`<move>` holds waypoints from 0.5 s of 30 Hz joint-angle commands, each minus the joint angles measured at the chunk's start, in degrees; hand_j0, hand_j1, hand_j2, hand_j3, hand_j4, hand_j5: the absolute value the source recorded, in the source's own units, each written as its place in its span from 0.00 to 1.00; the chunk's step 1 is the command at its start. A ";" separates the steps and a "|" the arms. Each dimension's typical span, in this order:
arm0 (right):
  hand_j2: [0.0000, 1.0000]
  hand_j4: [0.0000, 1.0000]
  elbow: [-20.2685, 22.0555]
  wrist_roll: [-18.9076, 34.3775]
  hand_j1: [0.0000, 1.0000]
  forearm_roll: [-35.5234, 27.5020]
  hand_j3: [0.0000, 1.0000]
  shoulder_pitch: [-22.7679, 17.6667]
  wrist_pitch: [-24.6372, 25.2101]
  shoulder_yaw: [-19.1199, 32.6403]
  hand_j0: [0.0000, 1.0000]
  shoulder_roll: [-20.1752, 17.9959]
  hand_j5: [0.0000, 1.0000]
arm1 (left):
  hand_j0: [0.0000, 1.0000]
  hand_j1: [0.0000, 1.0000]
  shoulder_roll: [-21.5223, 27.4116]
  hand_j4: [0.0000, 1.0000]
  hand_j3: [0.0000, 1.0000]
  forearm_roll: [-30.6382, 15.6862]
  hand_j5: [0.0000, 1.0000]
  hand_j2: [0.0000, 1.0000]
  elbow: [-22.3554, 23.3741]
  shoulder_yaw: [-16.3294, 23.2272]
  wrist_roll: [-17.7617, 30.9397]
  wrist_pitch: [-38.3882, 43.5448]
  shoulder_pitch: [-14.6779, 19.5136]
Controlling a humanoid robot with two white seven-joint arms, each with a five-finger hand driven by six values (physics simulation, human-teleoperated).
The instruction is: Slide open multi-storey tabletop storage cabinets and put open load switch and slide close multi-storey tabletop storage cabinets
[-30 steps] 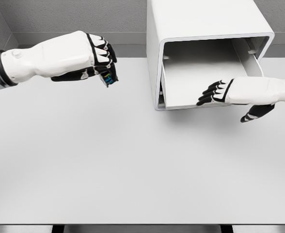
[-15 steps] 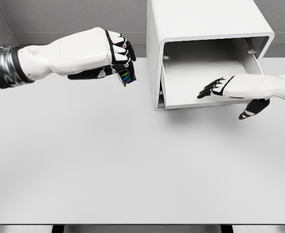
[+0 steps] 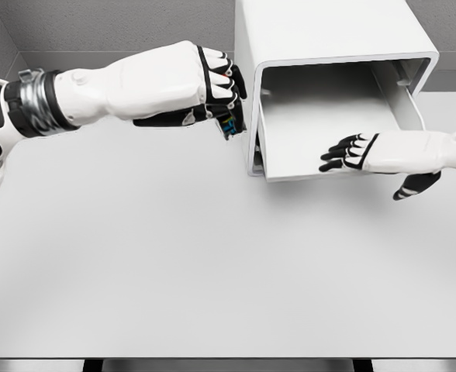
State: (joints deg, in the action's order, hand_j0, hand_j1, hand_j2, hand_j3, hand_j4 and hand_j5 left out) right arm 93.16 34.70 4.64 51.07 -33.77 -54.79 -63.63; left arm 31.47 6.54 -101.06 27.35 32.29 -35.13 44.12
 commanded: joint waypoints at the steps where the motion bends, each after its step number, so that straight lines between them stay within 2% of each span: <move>1: 1.00 1.00 1.06 0.30 1.00 -3.67 1.00 0.00 -1.23 -0.58 1.00 -0.97 1.00 | 0.42 0.42 0.08 0.42 0.42 -1.18 0.42 0.42 0.08 0.07 -0.04 0.13 0.00; 8: 1.00 1.00 1.14 0.30 1.00 -3.94 1.00 -0.44 -1.23 -0.49 1.00 -2.73 1.00 | 0.42 0.42 -0.62 0.42 0.42 -1.70 0.42 0.42 0.08 0.51 -0.04 0.13 1.06; 15: 1.00 1.00 1.41 -0.86 1.00 -4.20 1.00 -0.44 -1.23 -0.05 1.00 -5.19 1.00 | 0.42 0.42 -4.40 0.42 0.42 -1.09 0.42 0.42 0.08 1.66 -0.12 0.13 1.06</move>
State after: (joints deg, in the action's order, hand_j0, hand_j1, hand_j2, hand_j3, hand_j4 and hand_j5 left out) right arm 94.50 34.46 0.82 50.62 -35.13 -55.09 -68.02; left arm 28.00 5.68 -100.99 28.59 32.22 -35.20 45.18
